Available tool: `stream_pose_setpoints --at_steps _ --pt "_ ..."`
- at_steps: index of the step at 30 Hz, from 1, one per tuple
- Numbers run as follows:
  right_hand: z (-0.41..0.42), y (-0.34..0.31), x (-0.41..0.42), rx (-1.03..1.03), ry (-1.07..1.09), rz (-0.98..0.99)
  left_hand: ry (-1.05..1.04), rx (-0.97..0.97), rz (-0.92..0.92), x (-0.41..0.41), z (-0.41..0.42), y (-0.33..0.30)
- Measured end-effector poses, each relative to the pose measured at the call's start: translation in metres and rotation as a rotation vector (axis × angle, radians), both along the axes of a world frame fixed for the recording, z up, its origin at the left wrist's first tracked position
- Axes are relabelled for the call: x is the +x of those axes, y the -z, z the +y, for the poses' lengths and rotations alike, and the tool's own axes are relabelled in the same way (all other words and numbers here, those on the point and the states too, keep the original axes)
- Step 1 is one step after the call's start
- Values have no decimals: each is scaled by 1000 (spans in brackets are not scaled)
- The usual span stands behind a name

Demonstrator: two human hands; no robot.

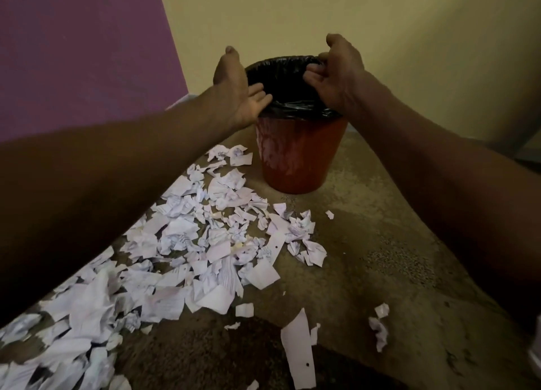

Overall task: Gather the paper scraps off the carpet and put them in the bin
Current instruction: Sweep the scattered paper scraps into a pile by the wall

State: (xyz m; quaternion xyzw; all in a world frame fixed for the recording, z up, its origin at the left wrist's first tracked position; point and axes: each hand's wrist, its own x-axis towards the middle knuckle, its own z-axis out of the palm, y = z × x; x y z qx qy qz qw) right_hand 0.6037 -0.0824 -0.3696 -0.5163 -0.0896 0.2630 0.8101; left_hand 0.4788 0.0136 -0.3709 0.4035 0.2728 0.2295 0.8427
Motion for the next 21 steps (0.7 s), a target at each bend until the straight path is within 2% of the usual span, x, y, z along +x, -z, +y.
stream_pose_setpoints --at_steps 6,11,17,19,21 --pt "-22 26 -34 -87 24 -110 -52 -64 10 -70 -4 45" --pt "-51 51 -71 -194 -39 -225 -78 -68 133 -132 -31 83" --pt "-123 131 -92 -646 -242 -486 -40 -44 330 -217 -74 140" --pt "-148 160 -96 -897 -330 -562 -41 -23 381 -244 -84 157" --pt "-171 179 -100 -1219 -517 -693 -47 25 429 -267 -95 170"
